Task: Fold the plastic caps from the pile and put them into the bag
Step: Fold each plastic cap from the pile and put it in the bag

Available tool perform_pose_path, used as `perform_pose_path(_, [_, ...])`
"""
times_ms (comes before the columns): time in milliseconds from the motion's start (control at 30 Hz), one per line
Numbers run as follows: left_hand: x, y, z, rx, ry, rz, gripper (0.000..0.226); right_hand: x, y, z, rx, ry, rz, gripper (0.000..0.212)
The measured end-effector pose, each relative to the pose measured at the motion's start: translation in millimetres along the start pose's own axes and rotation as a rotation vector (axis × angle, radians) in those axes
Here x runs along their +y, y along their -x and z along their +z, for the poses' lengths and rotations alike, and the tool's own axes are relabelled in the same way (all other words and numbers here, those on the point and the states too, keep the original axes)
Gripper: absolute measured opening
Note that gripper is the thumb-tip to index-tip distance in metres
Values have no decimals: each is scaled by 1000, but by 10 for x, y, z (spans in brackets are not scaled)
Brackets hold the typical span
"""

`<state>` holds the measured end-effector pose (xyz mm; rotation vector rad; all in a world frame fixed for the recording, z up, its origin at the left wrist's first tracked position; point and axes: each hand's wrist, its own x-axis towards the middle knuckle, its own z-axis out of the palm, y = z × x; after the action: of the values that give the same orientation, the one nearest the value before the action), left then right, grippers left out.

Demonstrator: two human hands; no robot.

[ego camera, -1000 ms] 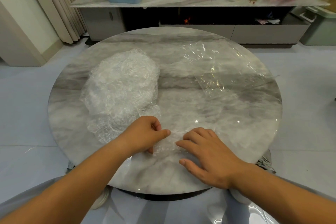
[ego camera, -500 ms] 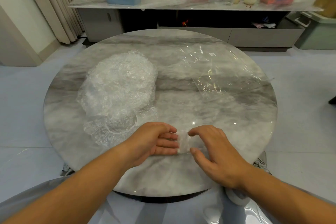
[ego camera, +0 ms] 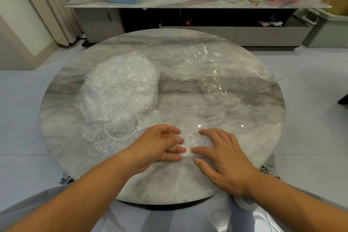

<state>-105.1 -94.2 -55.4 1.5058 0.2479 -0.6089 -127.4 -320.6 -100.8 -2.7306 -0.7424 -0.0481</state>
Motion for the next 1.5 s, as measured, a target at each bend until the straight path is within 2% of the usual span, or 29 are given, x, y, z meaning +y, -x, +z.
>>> perform_pose_path(100, [-7,-76,12,149,-175,105,22,2,1,20,-13,-71,24,46])
perform_pose_path(200, [28,-197,18,269,-623,216,32,33,-7,29,-22,-81,15,48])
perform_pose_path(267, [83,-261,61,234,-817,221,42,64,0,7,-65,-89,2,50])
perform_pose_path(333, [144,-310,122,183,-904,197,48,86,4,-37,-123,-100,-13,54])
perform_pose_path(433, [189,-364,187,139,-957,145,43,118,9,-108,-204,-183,-25,56])
perform_pose_path(533, [169,-386,182,157,-937,116,36,153,-15,-191,-185,-433,73,44])
perform_pose_path(633, [131,-370,142,177,-885,137,29,204,-94,-207,24,-580,236,33])
perform_pose_path(733, [85,-341,116,182,-724,180,22,182,-226,-214,123,-681,439,36])
perform_pose_path(933, [80,-240,53,111,-438,148,19,43,-459,-322,40,-862,639,80])
perform_pose_path(1000, [85,-206,52,61,-370,115,17,24,-508,-325,39,-891,686,81])
perform_pose_path(1067, [69,-193,65,48,-301,81,18,40,-550,-305,48,-968,732,65])
perform_pose_path(1167, [37,-185,73,70,-271,30,23,51,-563,-253,70,-1126,709,30])
perform_pose_path(1233, [13,-191,79,64,-264,-1,26,41,-546,-227,107,-1123,655,20])
perform_pose_path(1400, [24,-196,108,81,-225,-72,29,-36,-490,-196,209,-912,470,21])
perform_pose_path(1500, [27,-220,107,85,-123,-119,30,-108,-417,-186,185,-760,301,25])
